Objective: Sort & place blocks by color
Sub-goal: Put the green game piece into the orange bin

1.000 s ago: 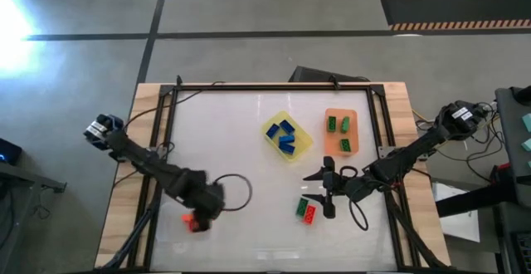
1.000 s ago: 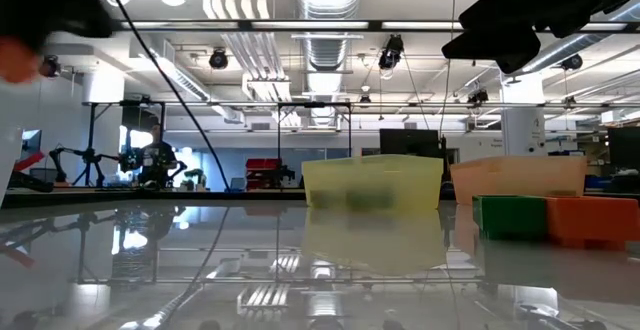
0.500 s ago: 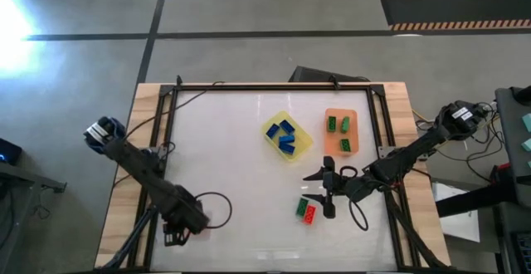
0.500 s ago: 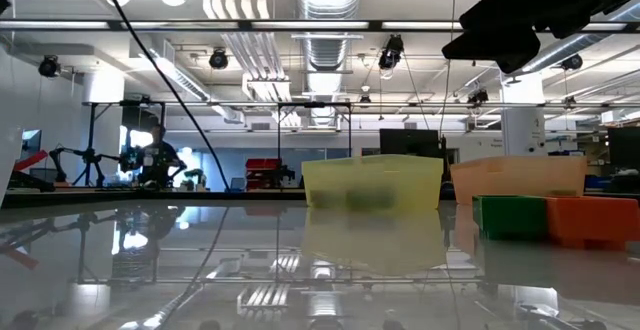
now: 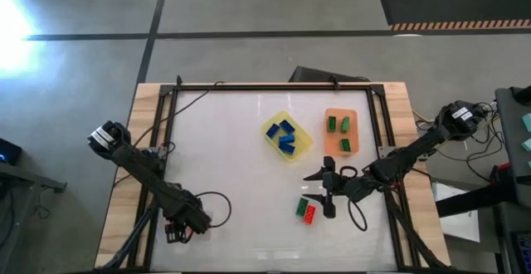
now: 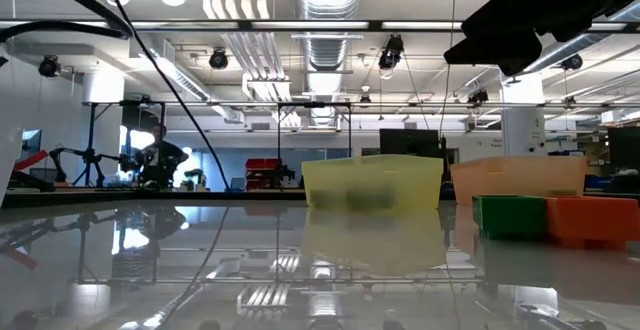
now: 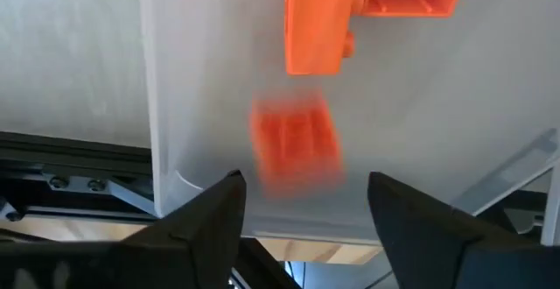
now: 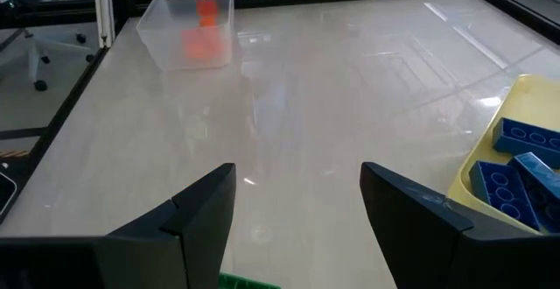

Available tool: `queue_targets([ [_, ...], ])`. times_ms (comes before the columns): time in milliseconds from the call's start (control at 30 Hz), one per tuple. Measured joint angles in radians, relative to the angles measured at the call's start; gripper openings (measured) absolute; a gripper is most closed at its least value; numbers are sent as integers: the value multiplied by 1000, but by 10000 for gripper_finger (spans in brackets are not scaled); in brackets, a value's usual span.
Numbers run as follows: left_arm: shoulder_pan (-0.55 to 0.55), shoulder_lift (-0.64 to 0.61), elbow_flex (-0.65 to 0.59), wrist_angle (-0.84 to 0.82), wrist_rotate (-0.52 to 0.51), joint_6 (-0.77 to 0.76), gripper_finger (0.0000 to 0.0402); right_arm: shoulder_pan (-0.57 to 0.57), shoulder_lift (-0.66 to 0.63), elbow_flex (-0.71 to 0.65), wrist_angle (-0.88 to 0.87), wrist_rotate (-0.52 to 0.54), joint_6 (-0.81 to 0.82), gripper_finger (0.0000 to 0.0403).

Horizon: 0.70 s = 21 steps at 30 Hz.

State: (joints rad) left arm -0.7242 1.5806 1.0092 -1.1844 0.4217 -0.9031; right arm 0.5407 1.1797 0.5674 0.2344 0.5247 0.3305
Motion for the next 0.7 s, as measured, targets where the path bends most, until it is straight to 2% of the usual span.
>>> queue_targets([
  [100, 0, 0, 3, -2, 0, -5, 236, 0, 0, 0, 1, 0, 0, 235],
  [400, 14, -2, 81, -3, 7, -9, 241, 0, 0, 0, 1, -2, 39, 235],
  [533, 29, -2, 136, -1, -100, -8, 241, 0, 0, 0, 3, -8, 67, 235],
  [700, 48, -3, 198, 9, -317, 60, 242, 0, 0, 8, -4, -8, 71, 235],
])
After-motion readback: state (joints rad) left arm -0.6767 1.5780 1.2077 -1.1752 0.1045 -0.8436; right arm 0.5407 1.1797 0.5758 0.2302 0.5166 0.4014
